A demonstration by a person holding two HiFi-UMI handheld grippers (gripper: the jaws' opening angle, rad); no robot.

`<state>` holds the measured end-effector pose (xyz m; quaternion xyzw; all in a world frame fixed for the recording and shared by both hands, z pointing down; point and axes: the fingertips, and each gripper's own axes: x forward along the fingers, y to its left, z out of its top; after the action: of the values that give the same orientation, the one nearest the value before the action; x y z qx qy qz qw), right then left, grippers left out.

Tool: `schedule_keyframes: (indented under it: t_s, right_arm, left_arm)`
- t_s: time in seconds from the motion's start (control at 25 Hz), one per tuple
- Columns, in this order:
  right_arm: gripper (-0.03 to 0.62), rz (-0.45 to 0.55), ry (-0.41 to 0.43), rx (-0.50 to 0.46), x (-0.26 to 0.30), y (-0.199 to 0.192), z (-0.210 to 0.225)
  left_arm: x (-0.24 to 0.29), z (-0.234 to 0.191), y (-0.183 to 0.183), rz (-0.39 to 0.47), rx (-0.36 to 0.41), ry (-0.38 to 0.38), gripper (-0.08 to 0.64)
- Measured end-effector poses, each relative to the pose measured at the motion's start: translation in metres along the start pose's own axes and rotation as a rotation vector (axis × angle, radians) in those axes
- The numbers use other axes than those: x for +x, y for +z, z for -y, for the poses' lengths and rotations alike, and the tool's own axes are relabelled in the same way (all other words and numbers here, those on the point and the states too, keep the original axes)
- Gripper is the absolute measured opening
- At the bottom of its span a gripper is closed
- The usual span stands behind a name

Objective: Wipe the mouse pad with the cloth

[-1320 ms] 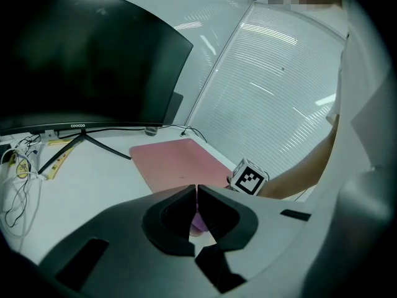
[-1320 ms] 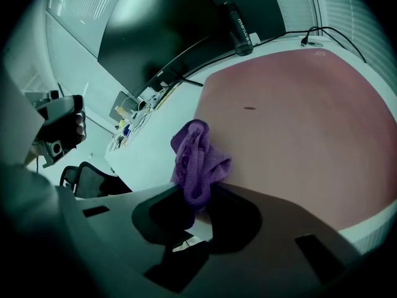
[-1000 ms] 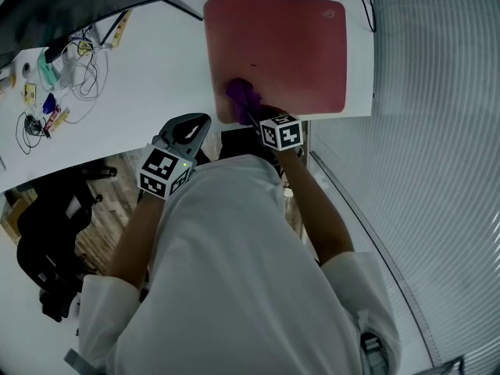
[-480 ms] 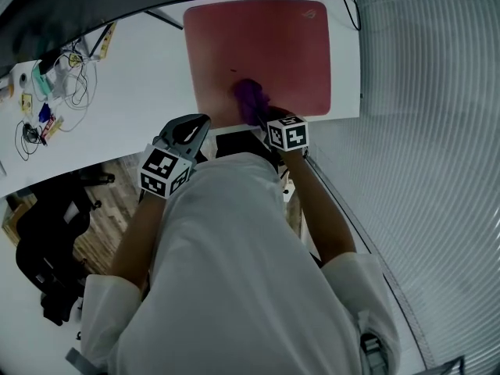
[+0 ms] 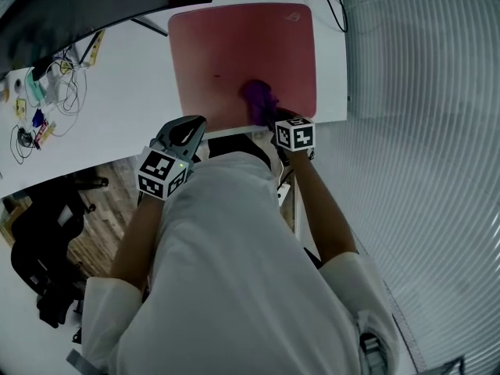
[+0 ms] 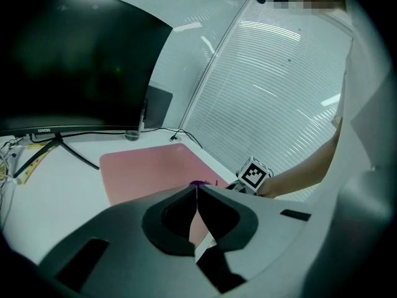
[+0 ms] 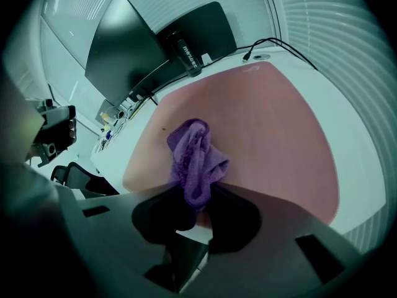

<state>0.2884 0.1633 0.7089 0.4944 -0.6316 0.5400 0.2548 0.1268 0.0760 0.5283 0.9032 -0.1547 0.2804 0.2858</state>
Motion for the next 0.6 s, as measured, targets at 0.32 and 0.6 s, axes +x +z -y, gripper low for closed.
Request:
schedule_keyframes:
  t_s: [0.32,0.6]
  right_arm:
    - [0.101,0.005,-0.047,0.026,-0.019,-0.001,0.045]
    - [0.101,0.019,-0.097,0.044,-0.034,-0.002,0.081]
  left_arm:
    - [0.012,0.005,0.007,0.006,0.003,0.008,0.023]
    - [0.018,0.008,0.01,0.008,0.009,0.016,0.023]
